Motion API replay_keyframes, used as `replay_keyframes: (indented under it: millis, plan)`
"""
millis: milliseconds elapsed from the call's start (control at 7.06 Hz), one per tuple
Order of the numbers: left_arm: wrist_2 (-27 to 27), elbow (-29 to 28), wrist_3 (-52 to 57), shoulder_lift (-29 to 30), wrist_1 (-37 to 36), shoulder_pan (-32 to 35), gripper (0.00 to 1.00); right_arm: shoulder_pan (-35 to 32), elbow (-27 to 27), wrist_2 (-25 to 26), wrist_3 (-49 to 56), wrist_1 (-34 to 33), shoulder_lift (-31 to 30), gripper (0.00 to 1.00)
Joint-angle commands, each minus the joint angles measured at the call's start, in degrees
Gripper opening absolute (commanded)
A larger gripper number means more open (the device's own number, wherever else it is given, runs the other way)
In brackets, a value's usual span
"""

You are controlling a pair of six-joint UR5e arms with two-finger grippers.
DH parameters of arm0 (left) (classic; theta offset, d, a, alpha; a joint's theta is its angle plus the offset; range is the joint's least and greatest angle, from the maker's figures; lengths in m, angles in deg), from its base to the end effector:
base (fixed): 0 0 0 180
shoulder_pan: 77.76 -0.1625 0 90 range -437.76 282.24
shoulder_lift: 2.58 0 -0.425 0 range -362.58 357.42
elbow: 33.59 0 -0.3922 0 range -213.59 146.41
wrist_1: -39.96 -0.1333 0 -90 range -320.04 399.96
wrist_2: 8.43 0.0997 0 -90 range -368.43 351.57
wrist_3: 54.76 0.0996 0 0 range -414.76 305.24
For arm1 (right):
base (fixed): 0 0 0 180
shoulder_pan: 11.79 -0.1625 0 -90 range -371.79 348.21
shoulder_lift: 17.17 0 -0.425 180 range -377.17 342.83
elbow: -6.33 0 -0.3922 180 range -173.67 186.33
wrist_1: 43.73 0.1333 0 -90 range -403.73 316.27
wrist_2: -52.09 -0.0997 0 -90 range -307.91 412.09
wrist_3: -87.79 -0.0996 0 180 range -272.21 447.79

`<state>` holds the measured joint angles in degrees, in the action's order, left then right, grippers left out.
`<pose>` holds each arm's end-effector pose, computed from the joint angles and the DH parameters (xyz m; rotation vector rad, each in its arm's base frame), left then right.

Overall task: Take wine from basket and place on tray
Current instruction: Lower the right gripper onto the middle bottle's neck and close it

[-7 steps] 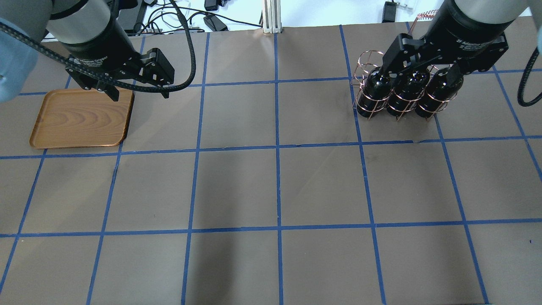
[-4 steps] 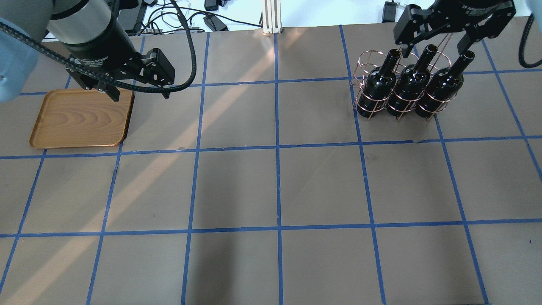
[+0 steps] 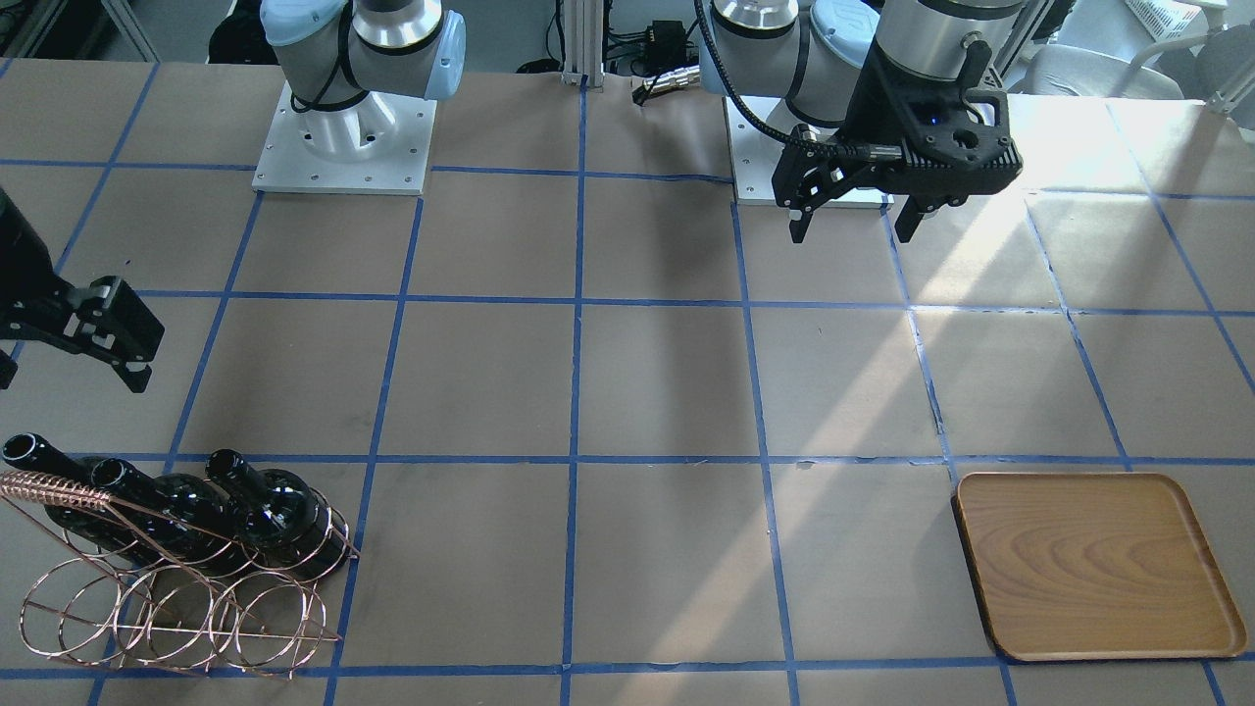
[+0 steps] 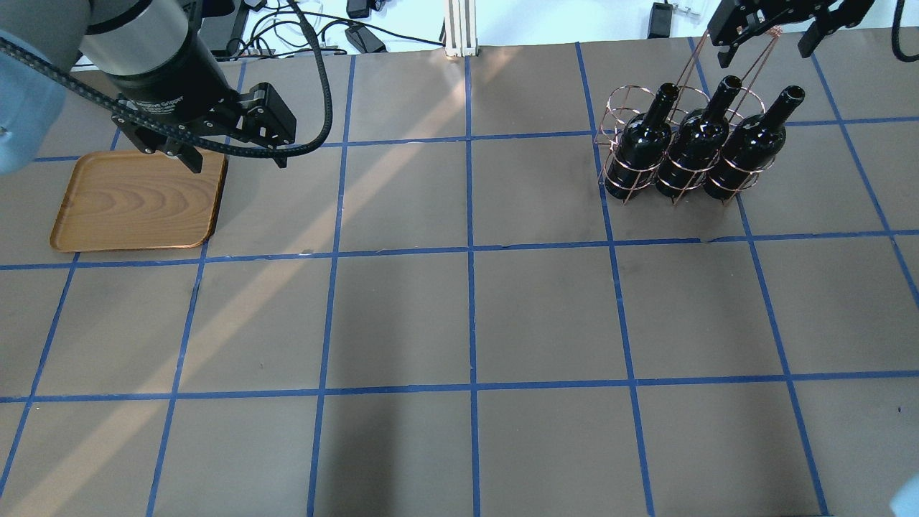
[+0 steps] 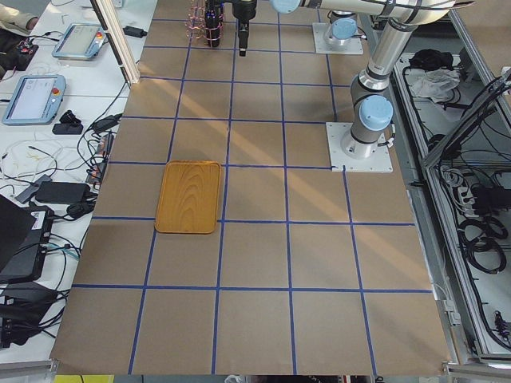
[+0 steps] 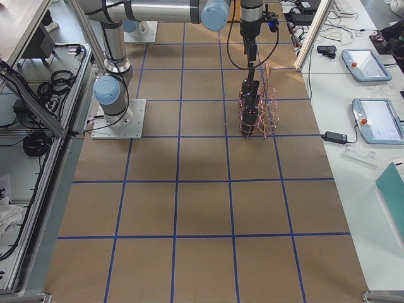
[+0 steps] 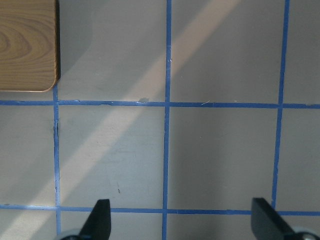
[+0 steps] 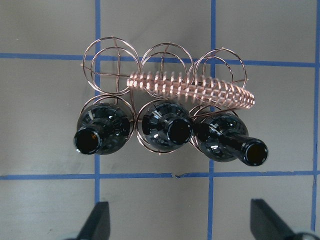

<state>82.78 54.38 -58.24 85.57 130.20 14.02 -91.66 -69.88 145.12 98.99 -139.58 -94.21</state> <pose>-0.1461 -0.4791 0.5208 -0.0474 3.1214 -0.1006 0.0209 -0.6113 0.4952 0.0239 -3.0638 0.1607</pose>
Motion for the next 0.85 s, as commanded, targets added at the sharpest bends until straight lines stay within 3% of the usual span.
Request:
replay_keyframes:
  millis: [0, 709]
  plan:
    - [-0.06, 0.01, 0.14, 0.09, -0.06, -0.1, 1.0, 0.94, -0.17, -1.18, -1.0, -0.56, 4.95, 1.0]
    - [-0.33, 0.01, 0.14, 0.09, -0.15, 0.07, 1.0, 0.85, -0.87, -1.27, -1.09, -2.67, 8.13, 0.89]
